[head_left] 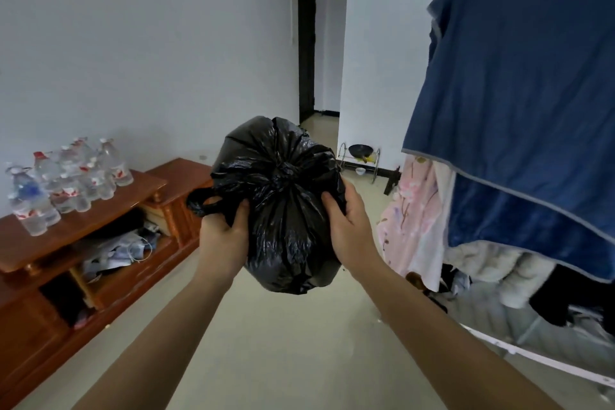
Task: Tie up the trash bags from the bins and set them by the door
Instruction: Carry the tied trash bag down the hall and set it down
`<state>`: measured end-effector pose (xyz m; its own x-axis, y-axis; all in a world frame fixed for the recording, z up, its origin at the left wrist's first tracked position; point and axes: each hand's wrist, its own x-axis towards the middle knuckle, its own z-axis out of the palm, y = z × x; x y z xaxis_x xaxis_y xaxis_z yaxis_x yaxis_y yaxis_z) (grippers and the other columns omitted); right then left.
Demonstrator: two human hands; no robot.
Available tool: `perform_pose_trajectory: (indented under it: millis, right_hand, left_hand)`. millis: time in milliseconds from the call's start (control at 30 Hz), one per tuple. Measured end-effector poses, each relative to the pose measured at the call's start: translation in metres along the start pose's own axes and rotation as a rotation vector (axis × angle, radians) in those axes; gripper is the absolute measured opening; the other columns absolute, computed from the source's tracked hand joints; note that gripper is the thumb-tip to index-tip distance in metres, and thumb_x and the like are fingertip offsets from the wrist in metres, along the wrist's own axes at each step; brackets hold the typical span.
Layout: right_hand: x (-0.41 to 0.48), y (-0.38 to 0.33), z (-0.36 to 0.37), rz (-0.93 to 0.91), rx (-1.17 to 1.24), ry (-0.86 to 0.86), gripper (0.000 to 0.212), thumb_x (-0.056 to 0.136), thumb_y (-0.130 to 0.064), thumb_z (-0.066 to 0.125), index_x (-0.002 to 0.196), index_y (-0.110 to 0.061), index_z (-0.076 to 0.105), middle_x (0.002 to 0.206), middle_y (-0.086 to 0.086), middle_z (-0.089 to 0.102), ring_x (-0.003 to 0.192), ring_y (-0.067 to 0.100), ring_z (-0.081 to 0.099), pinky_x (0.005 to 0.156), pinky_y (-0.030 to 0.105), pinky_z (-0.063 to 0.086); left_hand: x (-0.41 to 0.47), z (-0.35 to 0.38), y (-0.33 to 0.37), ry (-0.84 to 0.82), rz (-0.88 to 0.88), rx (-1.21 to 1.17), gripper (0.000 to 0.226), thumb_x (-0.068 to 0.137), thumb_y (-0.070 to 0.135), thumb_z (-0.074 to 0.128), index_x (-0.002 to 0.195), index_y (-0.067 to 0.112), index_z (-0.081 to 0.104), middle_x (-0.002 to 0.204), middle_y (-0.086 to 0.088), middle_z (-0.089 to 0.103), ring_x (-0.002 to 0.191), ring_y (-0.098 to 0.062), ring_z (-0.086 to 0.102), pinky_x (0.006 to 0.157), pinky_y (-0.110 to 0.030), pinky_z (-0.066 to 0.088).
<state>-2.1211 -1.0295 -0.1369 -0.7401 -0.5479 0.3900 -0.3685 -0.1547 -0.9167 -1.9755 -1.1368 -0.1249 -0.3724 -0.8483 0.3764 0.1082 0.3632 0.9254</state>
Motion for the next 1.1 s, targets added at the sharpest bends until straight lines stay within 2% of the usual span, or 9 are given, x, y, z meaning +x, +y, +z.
perform_pose_trajectory:
  millis: [167, 300, 400, 533, 667, 733, 833, 933, 1100]
  right_hand:
    - [0.13, 0.067, 0.024, 0.049, 0.034, 0.063, 0.042, 0.093, -0.045, 0.05, 0.135, -0.041, 0.053, 0.129, -0.011, 0.059, 0.127, 0.01, 0.051, 0.113, 0.045, 0.039]
    - [0.238, 0.13, 0.043, 0.037, 0.031, 0.09, 0.039, 0.093, -0.045, 0.049, 0.132, -0.044, 0.053, 0.128, -0.012, 0.06, 0.127, 0.011, 0.051, 0.112, 0.046, 0.041]
    - [0.335, 0.172, 0.053, 0.035, 0.055, 0.092, 0.039, 0.093, -0.045, 0.049, 0.131, -0.044, 0.054, 0.127, -0.013, 0.06, 0.127, 0.011, 0.051, 0.111, 0.047, 0.041]
    - [0.473, 0.2, 0.082, 0.039, 0.067, 0.062, 0.04, 0.091, -0.047, 0.049, 0.131, -0.041, 0.055, 0.127, -0.011, 0.061, 0.126, 0.012, 0.053, 0.111, 0.046, 0.041]
    - [0.581, 0.229, 0.134, 0.025, 0.091, -0.004, 0.038, 0.097, -0.038, 0.048, 0.135, -0.038, 0.054, 0.129, -0.012, 0.06, 0.128, 0.009, 0.05, 0.112, 0.04, 0.038]
    - [0.629, 0.253, 0.16, 0.015, 0.047, -0.037, 0.038, 0.103, -0.027, 0.045, 0.14, -0.032, 0.052, 0.13, -0.011, 0.057, 0.127, 0.007, 0.046, 0.112, 0.035, 0.036]
    - [0.719, 0.299, 0.209, -0.026, -0.007, -0.074, 0.041, 0.103, -0.026, 0.043, 0.143, -0.03, 0.05, 0.133, -0.008, 0.058, 0.13, 0.012, 0.047, 0.114, 0.042, 0.036]
    - [0.799, 0.337, 0.251, -0.046, -0.04, -0.087, 0.042, 0.104, -0.024, 0.043, 0.145, -0.027, 0.049, 0.136, -0.006, 0.058, 0.131, 0.013, 0.047, 0.115, 0.044, 0.036]
    - [0.93, 0.366, 0.298, -0.048, -0.038, -0.093, 0.041, 0.106, -0.016, 0.043, 0.145, -0.027, 0.049, 0.123, -0.022, 0.054, 0.125, 0.006, 0.046, 0.112, 0.029, 0.032]
  left_hand:
    - [0.136, 0.066, -0.065, -0.061, 0.008, 0.054, 0.016, 0.102, 0.021, 0.053, 0.114, 0.02, 0.063, 0.106, 0.012, 0.067, 0.102, -0.008, 0.063, 0.087, -0.028, 0.048]
    - [0.242, 0.124, -0.117, -0.087, 0.025, 0.1, 0.014, 0.101, 0.027, 0.053, 0.112, 0.024, 0.061, 0.105, 0.01, 0.067, 0.108, -0.019, 0.061, 0.098, -0.042, 0.048]
    - [0.331, 0.172, -0.148, -0.09, 0.011, 0.13, 0.033, 0.094, 0.042, 0.052, 0.119, 0.021, 0.061, 0.113, 0.004, 0.067, 0.112, -0.023, 0.06, 0.101, -0.048, 0.047]
    - [0.46, 0.212, -0.174, -0.087, 0.024, 0.131, 0.013, 0.101, 0.027, 0.054, 0.109, 0.02, 0.062, 0.1, 0.01, 0.066, 0.101, -0.018, 0.062, 0.088, -0.035, 0.047]
    - [0.571, 0.223, -0.207, -0.03, 0.043, 0.132, 0.014, 0.102, 0.018, 0.053, 0.109, 0.013, 0.064, 0.101, 0.006, 0.068, 0.096, -0.006, 0.062, 0.078, -0.025, 0.046]
    - [0.62, 0.23, -0.235, -0.003, 0.012, 0.112, 0.015, 0.102, 0.019, 0.052, 0.11, 0.012, 0.064, 0.101, 0.007, 0.067, 0.095, -0.004, 0.061, 0.077, -0.025, 0.046]
    - [0.708, 0.244, -0.287, 0.006, -0.004, 0.109, 0.013, 0.103, 0.021, 0.051, 0.108, 0.018, 0.063, 0.099, 0.011, 0.066, 0.093, 0.0, 0.06, 0.077, -0.023, 0.046]
    - [0.796, 0.257, -0.334, -0.003, -0.008, 0.119, 0.019, 0.104, 0.026, 0.05, 0.109, 0.014, 0.063, 0.103, -0.003, 0.068, 0.096, -0.016, 0.063, 0.082, -0.037, 0.051]
    - [0.945, 0.288, -0.384, -0.049, -0.043, 0.087, 0.018, 0.105, 0.023, 0.046, 0.112, 0.014, 0.06, 0.1, 0.001, 0.064, 0.095, -0.015, 0.061, 0.074, -0.032, 0.045]
